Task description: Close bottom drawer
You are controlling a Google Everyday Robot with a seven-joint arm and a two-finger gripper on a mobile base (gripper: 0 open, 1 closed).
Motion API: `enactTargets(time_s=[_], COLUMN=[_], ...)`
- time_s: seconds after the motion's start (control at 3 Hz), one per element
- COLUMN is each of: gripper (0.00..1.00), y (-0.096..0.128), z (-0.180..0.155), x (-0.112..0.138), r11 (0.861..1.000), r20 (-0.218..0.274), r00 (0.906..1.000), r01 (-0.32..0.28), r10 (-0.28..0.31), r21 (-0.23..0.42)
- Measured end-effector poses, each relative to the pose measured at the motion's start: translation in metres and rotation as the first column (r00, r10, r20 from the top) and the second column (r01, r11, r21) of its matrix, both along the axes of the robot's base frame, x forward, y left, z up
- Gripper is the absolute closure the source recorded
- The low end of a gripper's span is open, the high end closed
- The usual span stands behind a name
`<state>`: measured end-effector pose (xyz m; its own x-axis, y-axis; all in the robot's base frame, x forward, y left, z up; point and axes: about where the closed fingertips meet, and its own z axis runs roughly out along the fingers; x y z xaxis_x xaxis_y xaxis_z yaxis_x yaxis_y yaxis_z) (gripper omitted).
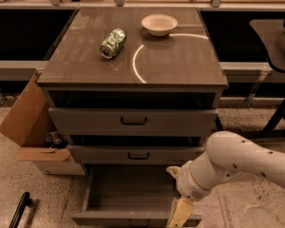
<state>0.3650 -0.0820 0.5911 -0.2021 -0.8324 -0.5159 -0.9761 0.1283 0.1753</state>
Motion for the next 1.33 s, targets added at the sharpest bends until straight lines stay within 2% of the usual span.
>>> enactTargets(time_s=[0.33,0.67,1.0,1.33], gripper=[0.0,0.0,0.0,0.0], y=[0.013,0.028,0.029,0.026], z=[-0.056,-0.106,-0.108,-0.126], x=[-0.007,-0.018,-0.019,-0.02], r11=[0.998,0.989,0.989,0.992], r20=[-0.067,-0.157,-0.161,-0.169], r00=[0.9977,0.9876,0.9868,0.9855], r01=[0.015,0.031,0.032,0.035], r10=[-0.011,-0.009,-0.008,-0.014], r21=[0.062,0.141,0.143,0.124])
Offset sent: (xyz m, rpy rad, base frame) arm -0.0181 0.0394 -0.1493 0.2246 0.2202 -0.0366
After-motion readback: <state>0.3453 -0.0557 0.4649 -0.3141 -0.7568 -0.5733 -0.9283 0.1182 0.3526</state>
